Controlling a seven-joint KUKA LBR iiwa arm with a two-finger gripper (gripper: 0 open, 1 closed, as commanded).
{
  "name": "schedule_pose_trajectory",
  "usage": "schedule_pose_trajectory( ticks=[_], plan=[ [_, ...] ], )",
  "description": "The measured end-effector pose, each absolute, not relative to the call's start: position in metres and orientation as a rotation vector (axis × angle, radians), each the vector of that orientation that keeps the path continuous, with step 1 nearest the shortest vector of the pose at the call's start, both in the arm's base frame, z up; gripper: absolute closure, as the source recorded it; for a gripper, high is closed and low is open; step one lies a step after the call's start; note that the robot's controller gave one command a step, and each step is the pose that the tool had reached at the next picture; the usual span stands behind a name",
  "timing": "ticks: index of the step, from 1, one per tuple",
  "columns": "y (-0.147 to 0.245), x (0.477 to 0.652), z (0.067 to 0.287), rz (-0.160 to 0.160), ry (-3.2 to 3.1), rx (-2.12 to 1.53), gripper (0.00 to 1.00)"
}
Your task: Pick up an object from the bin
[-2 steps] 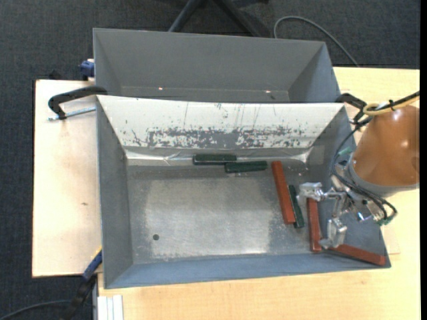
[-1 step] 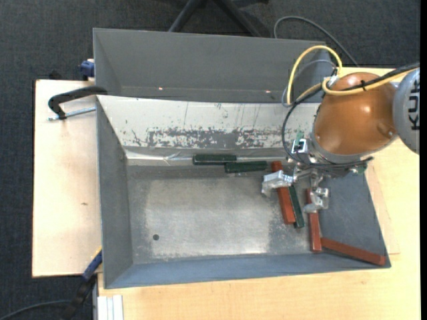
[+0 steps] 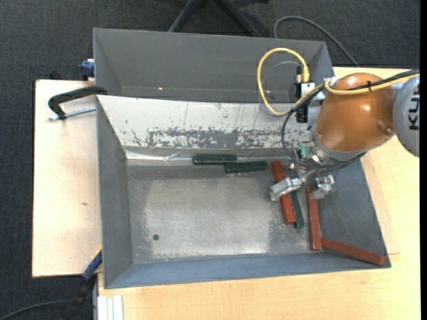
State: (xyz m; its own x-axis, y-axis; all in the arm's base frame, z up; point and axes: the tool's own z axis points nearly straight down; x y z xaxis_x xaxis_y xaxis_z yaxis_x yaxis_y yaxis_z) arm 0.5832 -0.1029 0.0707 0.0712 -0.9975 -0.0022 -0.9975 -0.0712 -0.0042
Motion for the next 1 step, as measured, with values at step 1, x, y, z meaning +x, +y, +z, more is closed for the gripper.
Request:
schedule_pose_trajectory(
  ticks=[1],
  plan=[
    [-0.0915,0.5773,0.0713,-0.003,1.736,-2.615,0.0]
  ],
)
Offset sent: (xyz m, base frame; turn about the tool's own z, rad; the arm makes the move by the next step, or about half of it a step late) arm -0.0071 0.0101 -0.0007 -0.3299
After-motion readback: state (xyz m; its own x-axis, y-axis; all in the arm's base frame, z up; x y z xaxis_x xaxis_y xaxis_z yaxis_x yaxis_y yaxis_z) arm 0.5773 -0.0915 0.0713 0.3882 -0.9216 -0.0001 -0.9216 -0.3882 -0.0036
